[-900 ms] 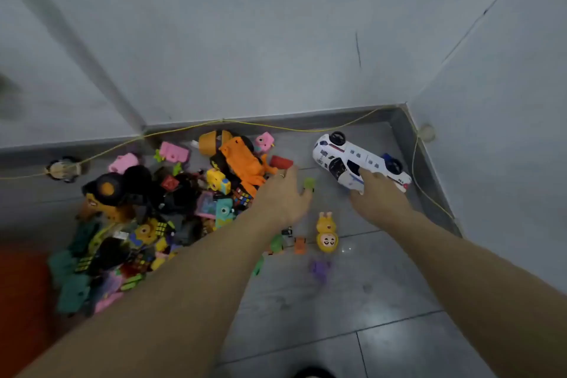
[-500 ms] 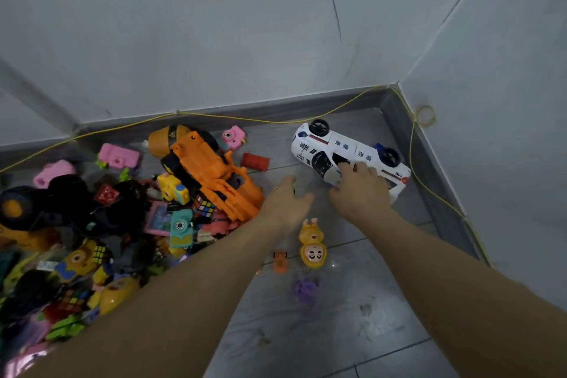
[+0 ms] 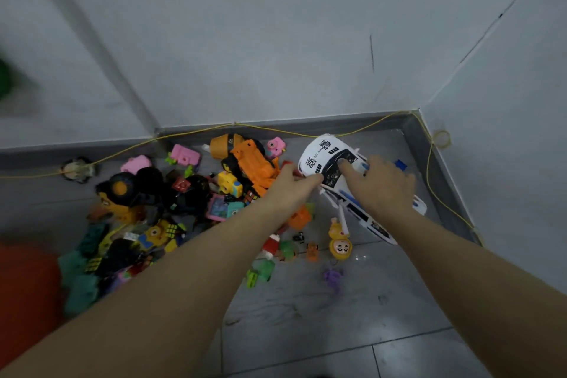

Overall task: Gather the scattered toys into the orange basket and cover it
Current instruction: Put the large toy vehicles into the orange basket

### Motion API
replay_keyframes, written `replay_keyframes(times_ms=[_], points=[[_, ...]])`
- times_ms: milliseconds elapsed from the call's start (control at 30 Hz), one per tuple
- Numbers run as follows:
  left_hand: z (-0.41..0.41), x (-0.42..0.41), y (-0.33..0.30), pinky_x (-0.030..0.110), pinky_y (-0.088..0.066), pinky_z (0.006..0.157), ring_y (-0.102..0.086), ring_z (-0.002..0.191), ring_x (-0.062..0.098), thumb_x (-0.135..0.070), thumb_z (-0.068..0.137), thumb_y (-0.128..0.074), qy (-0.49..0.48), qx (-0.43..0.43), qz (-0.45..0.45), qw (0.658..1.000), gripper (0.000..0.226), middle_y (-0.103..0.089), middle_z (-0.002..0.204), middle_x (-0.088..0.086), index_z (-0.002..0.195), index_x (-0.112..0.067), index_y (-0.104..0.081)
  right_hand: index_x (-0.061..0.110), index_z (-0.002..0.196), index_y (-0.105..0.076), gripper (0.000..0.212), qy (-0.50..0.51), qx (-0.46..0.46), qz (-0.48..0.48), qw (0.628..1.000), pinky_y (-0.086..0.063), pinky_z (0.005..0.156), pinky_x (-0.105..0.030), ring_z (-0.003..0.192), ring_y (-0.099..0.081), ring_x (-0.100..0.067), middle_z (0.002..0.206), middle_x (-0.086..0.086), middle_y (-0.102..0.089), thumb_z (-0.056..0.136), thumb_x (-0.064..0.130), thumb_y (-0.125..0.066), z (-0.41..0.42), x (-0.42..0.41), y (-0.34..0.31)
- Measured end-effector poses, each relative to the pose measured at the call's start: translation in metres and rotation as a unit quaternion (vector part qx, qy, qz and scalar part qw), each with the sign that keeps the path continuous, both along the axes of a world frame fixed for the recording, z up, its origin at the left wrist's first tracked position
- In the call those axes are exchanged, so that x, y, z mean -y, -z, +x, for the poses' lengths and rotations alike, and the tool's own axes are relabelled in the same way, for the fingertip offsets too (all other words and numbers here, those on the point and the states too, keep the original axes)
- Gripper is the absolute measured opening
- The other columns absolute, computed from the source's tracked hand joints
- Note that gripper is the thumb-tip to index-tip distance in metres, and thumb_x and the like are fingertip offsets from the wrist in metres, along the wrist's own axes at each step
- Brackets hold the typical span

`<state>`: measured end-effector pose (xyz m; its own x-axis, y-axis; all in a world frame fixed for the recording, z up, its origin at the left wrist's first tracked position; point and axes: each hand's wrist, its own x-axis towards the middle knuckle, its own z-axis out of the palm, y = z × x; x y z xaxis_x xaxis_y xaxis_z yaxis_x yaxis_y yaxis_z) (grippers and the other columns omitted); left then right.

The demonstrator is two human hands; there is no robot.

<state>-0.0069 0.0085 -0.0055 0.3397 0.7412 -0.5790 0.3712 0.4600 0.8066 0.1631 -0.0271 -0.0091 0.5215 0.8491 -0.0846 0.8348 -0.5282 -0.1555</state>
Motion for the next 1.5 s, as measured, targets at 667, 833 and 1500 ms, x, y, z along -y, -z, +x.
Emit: replay_keyframes(times_ms=[667,833,1500], points=[[-0.422,0.13,-0.2,0.037,-0.058,0.083,-0.07,0.095,0.012,-0.053,0.069,-0.081,-0.314,0.028,0.115,0.942,0.078,-0.067,0.111,-0.008,0.131,-0.031,-0.039,0.017,0.109,-0.064,0.063,0.013,-0.558,-0.028,0.829,-0.048,0.092,-0.036,0.085,-0.062,-0.025,0.097,-0.006,-0.065,0.081,0.068,-0.038,-0.462,0.073,-0.208],[-0.466,0.139,-0.194,0.039,-0.059,0.078,-0.071,0.085,0.017,-0.066,0.044,-0.087,-0.348,-0.112,0.124,0.922,0.092,-0.07,0.104,-0.001,0.117,-0.021,-0.053,0.023,0.121,-0.058,0.078,-0.019,-0.609,-0.063,0.79,-0.047,0.098,-0.047,0.106,-0.061,-0.03,0.116,-0.004,-0.065,0.066,0.075,-0.041,-0.512,0.091,-0.198],[-0.534,0.112,-0.107,0.034,-0.052,0.075,-0.06,0.086,0.025,-0.078,0.061,-0.062,-0.11,-0.551,0.032,0.827,0.1,-0.055,0.095,-0.002,0.14,-0.027,-0.029,0.01,0.114,-0.056,0.026,-0.467,-0.124,-0.172,0.858,-0.049,0.075,-0.038,0.103,-0.063,-0.037,0.112,-0.016,-0.063,0.091,0.022,-0.053,-0.541,0.095,-0.05]])
